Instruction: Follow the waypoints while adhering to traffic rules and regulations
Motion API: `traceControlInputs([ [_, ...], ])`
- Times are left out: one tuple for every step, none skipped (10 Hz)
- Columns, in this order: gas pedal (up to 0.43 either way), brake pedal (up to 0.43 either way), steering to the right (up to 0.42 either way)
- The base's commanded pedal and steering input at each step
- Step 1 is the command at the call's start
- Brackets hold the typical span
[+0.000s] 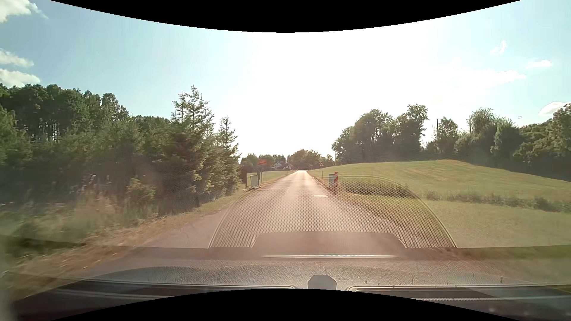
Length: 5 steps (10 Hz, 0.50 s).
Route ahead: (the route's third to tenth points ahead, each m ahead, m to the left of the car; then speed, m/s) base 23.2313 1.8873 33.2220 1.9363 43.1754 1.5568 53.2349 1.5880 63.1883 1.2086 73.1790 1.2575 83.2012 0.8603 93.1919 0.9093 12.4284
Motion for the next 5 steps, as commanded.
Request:
traceControlInputs([
  [0.098, 0.006, 0.002],
  [0.098, 0.006, 0.002],
  [0.098, 0.006, 0.001],
  [0.098, 0.006, 0.001],
  [0.087, 0.006, -0.003],
])
